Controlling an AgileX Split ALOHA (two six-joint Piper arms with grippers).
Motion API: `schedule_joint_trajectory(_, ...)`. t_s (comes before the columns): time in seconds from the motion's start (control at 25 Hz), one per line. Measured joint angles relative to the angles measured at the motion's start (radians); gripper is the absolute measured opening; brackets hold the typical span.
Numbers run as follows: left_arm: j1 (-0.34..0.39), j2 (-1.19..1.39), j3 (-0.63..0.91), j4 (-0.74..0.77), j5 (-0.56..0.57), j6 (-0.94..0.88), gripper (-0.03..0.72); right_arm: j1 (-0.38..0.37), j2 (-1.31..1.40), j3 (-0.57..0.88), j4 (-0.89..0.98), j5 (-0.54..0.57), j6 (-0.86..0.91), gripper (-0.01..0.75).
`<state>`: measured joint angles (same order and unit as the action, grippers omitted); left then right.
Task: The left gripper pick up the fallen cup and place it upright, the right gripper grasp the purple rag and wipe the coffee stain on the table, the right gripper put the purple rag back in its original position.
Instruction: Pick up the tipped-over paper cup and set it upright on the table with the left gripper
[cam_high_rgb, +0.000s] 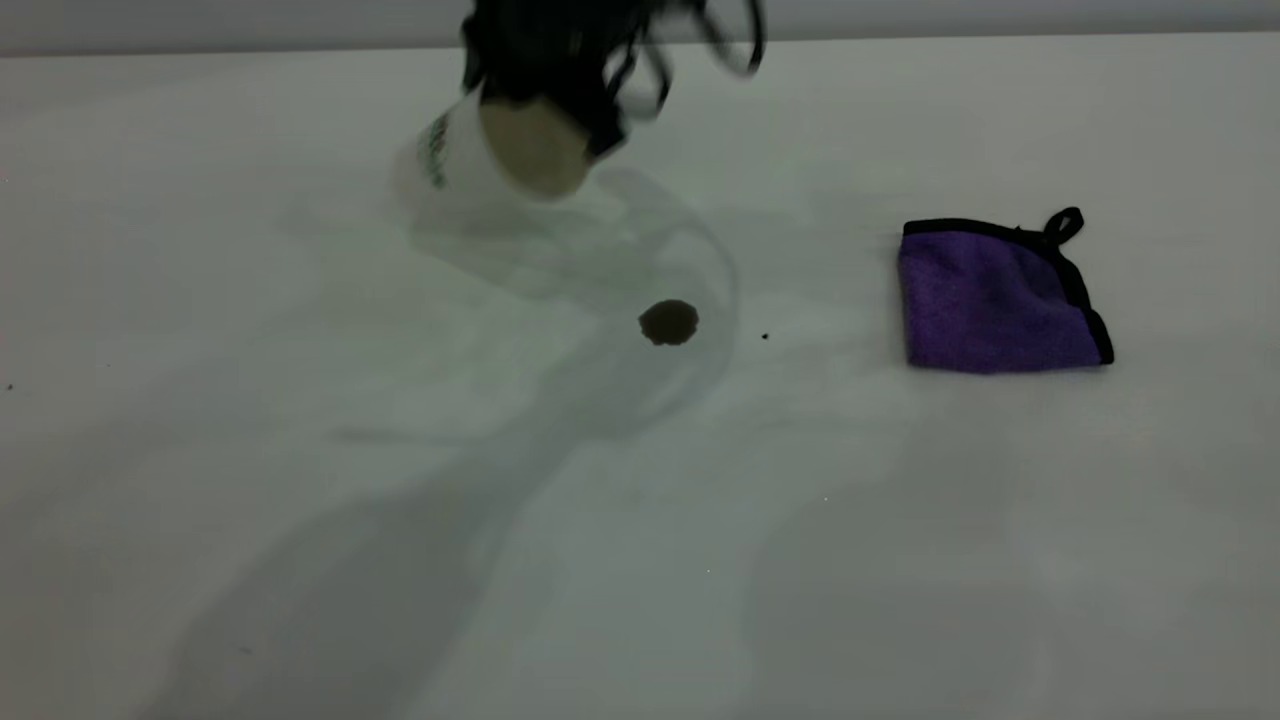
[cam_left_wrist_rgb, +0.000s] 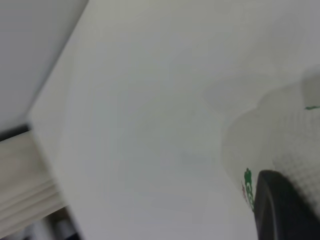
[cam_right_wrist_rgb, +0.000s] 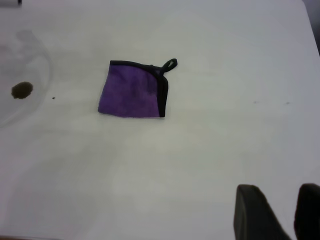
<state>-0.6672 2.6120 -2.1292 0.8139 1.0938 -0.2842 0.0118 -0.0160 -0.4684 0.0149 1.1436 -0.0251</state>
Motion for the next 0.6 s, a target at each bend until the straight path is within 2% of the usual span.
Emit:
schedule_joint_trajectory(0.2, 0.099, -0.072, -0.184, -0.392, 0.021, 0.284, 0.014, 0.0, 0.0, 0.0, 0.0, 0.0, 0.0, 0.238)
schedule_joint_trajectory(0.32, 0.176, -0.075, -0.222, -0.586, 0.003, 0.388, 0.014, 0.0, 0.0, 0.0, 0.0, 0.0, 0.0, 0.238)
schedule_joint_trajectory(0.6, 0.297, -0.017, -0.222, -0.852, -0.114, 0.491, 0.014, 0.0, 0.0, 0.0, 0.0, 0.0, 0.0, 0.238)
